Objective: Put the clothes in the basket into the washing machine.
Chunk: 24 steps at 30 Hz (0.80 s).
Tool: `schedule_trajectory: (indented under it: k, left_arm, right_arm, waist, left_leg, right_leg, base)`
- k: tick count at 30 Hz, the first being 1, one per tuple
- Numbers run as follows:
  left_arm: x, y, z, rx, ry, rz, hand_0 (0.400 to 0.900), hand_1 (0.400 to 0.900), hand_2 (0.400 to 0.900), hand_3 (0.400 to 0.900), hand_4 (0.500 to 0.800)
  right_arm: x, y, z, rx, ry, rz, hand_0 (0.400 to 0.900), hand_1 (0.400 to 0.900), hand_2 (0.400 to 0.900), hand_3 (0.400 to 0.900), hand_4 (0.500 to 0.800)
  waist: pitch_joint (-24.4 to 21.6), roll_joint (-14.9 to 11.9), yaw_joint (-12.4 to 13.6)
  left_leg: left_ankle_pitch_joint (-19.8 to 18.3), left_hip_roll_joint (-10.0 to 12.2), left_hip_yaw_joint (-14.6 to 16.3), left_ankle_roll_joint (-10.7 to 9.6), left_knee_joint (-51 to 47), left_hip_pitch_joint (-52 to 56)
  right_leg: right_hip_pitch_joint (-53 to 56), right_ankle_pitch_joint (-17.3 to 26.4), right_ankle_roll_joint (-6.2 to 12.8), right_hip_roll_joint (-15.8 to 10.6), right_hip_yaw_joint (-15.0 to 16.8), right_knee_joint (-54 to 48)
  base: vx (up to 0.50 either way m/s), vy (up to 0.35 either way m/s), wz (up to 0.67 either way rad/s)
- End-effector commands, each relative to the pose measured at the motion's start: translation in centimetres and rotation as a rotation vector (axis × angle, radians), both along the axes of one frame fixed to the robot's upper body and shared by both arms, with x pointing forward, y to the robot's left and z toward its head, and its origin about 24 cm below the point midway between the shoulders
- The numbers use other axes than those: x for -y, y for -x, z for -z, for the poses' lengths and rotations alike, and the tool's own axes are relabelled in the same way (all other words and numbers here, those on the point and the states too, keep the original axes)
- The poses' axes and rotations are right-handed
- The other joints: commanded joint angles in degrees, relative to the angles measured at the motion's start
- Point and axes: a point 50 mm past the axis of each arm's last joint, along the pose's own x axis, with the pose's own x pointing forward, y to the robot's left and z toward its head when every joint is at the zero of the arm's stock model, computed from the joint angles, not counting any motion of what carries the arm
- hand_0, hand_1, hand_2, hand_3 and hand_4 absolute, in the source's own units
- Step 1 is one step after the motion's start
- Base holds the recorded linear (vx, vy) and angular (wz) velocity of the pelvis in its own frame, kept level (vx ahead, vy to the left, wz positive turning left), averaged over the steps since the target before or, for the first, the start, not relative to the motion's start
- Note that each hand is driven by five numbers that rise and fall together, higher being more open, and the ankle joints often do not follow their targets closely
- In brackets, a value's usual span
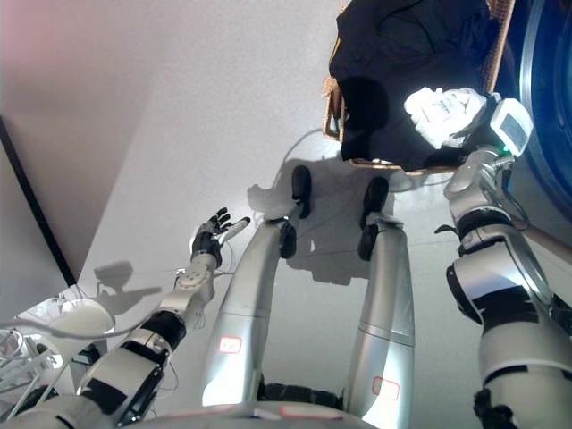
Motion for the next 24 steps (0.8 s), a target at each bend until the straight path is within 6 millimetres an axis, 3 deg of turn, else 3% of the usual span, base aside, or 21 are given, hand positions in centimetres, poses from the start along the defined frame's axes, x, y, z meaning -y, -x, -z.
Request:
schedule_trajectory:
  k: [1,9,13,16,17,19,20,22,24]
  left_arm:
    - [-1.2,3.4,3.4,-0.118,-0.050,-0.062,0.900,0.900,0.900,0.900,0.800]
    - [-1.9,3.8,4.0,-0.156,-0.059,-0.118,0.900,0.900,0.900,0.900,0.800]
    - [-2.6,4.4,4.5,-0.194,-0.054,-0.164,0.900,0.900,0.900,0.900,0.800]
    - [-3.4,4.9,4.9,-0.222,-0.037,-0.218,0.900,0.900,0.900,0.900,0.800]
    - [-4.0,5.4,5.2,-0.243,-0.023,-0.258,0.900,0.900,0.900,0.900,0.800]
    - [-4.2,5.6,5.3,-0.250,-0.020,-0.272,0.900,0.900,0.900,0.900,0.800]
    - [-4.5,6.1,5.7,-0.277,-0.007,-0.304,0.900,0.900,0.900,0.900,0.800]
    - [-4.6,6.4,6.0,-0.290,-0.006,-0.312,0.900,0.900,0.900,0.900,0.800]
    - [-4.6,7.1,6.6,-0.329,0.006,-0.331,0.900,0.900,0.900,0.900,0.800]
  right_arm:
    - [0.3,0.7,1.3,0.004,0.046,-0.012,0.400,0.400,0.400,0.400,0.500]
    - [-1.1,0.5,1.2,0.107,0.027,-0.029,0.400,0.400,0.400,0.400,0.500]
    - [-1.9,0.4,0.5,0.219,-0.069,-0.063,0.400,0.400,0.400,0.400,0.500]
    - [-2.7,0.6,0.1,0.349,-0.228,-0.096,0.400,0.400,0.400,0.400,0.500]
    - [-3.1,1.0,-0.1,0.460,-0.377,-0.112,0.400,0.400,0.400,0.400,0.500]
    - [-3.3,1.2,0.0,0.496,-0.427,-0.121,0.400,0.400,0.400,0.400,0.500]
    - [-3.4,1.9,-0.2,0.628,-0.571,-0.128,0.400,0.400,0.400,0.400,0.500]
    - [-3.0,2.4,0.3,0.672,-0.642,-0.109,0.400,0.400,0.400,0.400,0.500]
    - [-2.1,3.1,1.3,0.827,-0.894,-0.040,0.400,0.400,0.400,0.400,0.500]
  waist:
    - [-5.26,1.28,-1.39]
    - [-5.76,-1.00,-2.96]
    - [-5.86,-2.40,-4.04]
    - [-5.76,-3.46,-4.96]
    - [-5.90,-3.95,-5.73]
    - [-5.80,-4.26,-5.94]
    - [-5.76,-4.56,-6.68]
    - [-5.78,-4.70,-6.85]
    - [-5.74,-4.58,-7.08]
  left_leg:
    - [-8.40,-1.91,0.71,0.76,3.49,0.47]
    - [-8.32,-1.45,0.29,0.69,1.65,2.97]
    - [-8.02,-1.04,0.29,0.55,-0.81,6.16]
    - [-7.81,-0.85,0.05,0.48,-2.75,8.74]
    - [-7.80,-0.64,-0.01,0.39,-3.73,9.91]
    - [-7.78,-0.52,-0.02,0.38,-4.27,10.75]
    - [-7.89,-0.38,0.10,0.37,-4.54,11.78]
    - [-7.97,-0.31,0.04,0.43,-4.97,12.64]
    - [-8.40,-0.28,0.03,0.43,-5.43,14.36]
  right_leg:
    - [-0.31,-1.19,5.22,1.31,2.25,-0.63]
    - [2.77,-0.02,5.41,1.75,2.17,-3.06]
    - [6.26,0.63,5.63,2.01,2.00,-5.96]
    - [9.05,1.20,5.83,2.35,1.77,-8.29]
    - [10.31,1.41,5.90,2.74,1.88,-9.55]
    - [11.27,1.52,5.95,2.89,1.87,-10.31]
    - [12.49,1.60,5.96,3.05,1.86,-11.11]
    - [13.35,1.62,5.98,3.27,1.96,-11.61]
    - [15.10,1.32,5.96,3.59,2.03,-12.30]
  base:
    - [-0.03,0.016,-0.04]
    - [-0.03,0.027,-0.08]
    - [-0.02,0.026,-0.09]
    - [0.00,0.035,-0.15]
    - [0.00,0.014,-0.08]
    - [0.01,0.018,-0.10]
    - [0.04,0.028,-0.14]
    - [0.03,0.020,-0.10]
    - [0.04,0.014,-0.06]
